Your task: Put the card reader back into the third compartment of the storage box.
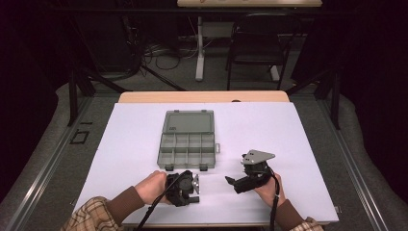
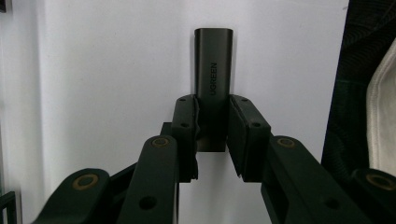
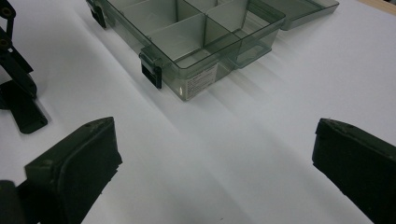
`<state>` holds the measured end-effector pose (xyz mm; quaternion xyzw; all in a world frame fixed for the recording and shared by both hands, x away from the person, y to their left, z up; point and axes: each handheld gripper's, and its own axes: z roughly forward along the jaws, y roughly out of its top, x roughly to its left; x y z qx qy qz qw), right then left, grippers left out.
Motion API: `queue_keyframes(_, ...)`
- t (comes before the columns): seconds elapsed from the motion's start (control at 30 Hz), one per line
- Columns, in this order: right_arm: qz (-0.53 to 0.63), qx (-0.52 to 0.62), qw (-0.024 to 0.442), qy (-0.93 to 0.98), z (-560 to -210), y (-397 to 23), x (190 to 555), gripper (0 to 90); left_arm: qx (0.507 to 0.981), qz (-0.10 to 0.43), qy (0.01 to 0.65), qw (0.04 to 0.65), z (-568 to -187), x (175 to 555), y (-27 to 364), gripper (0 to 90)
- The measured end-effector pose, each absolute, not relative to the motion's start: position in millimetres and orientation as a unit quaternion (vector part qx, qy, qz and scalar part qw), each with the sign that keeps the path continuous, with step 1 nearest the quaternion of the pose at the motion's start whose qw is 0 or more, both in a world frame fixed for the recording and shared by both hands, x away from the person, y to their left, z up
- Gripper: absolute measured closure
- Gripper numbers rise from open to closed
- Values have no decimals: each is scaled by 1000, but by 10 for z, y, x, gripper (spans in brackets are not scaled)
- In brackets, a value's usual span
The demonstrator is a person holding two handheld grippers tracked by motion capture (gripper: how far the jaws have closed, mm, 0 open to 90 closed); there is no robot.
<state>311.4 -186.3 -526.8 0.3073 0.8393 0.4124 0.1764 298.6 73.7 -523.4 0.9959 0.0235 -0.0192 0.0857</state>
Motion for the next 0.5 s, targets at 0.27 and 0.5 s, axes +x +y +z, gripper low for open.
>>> queue_keyframes(0.27, 412, 309, 175, 839, -5270, -1863, 3116, 0, 994, -18, 33, 107, -5211, 2989, 813, 732)
queue_keyframes(0.5, 412, 309, 176, 839, -5273, -1868, 3119, 0, 990, -15, 37, 132, -5176, 2988, 853, 732)
